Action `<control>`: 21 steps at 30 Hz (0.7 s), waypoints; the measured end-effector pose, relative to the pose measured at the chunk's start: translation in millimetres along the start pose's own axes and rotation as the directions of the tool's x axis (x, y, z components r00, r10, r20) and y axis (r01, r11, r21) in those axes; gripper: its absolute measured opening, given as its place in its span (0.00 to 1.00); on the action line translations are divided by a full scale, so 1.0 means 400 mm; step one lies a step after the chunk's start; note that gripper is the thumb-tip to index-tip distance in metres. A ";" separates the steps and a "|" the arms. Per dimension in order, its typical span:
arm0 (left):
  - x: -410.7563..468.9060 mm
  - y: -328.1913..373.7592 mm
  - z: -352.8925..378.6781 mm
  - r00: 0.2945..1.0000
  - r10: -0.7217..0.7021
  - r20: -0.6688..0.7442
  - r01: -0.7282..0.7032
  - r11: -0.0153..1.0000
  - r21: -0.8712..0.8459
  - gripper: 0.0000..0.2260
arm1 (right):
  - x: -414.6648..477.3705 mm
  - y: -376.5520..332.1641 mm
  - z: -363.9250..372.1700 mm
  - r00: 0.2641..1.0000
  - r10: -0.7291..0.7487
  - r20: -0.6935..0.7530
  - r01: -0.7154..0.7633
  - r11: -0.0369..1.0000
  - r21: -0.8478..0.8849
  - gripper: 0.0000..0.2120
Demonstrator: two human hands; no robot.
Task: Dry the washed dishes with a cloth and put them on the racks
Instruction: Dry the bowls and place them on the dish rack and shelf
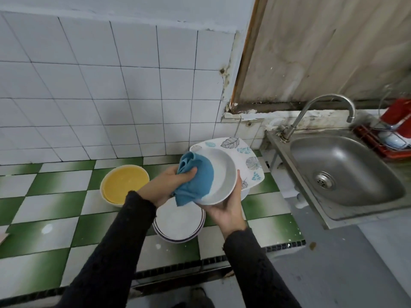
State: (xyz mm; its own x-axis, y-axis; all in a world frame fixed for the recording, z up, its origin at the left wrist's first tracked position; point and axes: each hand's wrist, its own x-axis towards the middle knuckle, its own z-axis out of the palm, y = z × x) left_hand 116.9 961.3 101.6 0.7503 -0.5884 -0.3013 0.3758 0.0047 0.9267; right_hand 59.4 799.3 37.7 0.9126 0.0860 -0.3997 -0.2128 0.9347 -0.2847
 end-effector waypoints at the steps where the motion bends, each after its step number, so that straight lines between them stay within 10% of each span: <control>1: 0.002 0.000 0.003 0.998 0.027 -0.061 -0.031 0.998 -0.061 0.18 | -0.015 -0.002 0.003 0.999 -0.049 -0.005 0.049 0.999 0.009 0.36; 8: 0.016 -0.034 0.083 0.947 0.217 -0.235 -0.208 0.976 0.064 0.16 | -0.144 -0.029 -0.037 0.933 -0.353 -0.063 0.343 0.930 -0.132 0.29; 15: 0.040 -0.091 0.267 0.932 0.332 -0.144 -0.256 0.887 0.384 0.12 | -0.308 -0.062 -0.104 0.718 -0.674 -0.173 0.590 0.722 -0.362 0.19; 21: 0.090 -0.122 0.476 0.956 0.295 -0.001 -0.263 0.856 0.445 0.14 | -0.430 -0.157 -0.204 0.498 -0.782 -0.374 0.661 0.622 -0.419 0.40</control>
State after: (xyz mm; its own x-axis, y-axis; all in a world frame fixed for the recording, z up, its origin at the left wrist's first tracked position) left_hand 22.0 786.2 88.2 0.8285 -0.5598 -0.0151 -0.1181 -0.2011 0.9724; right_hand -112.5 697.6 53.3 0.4906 -0.8172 -0.3026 0.3247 0.4937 -0.8068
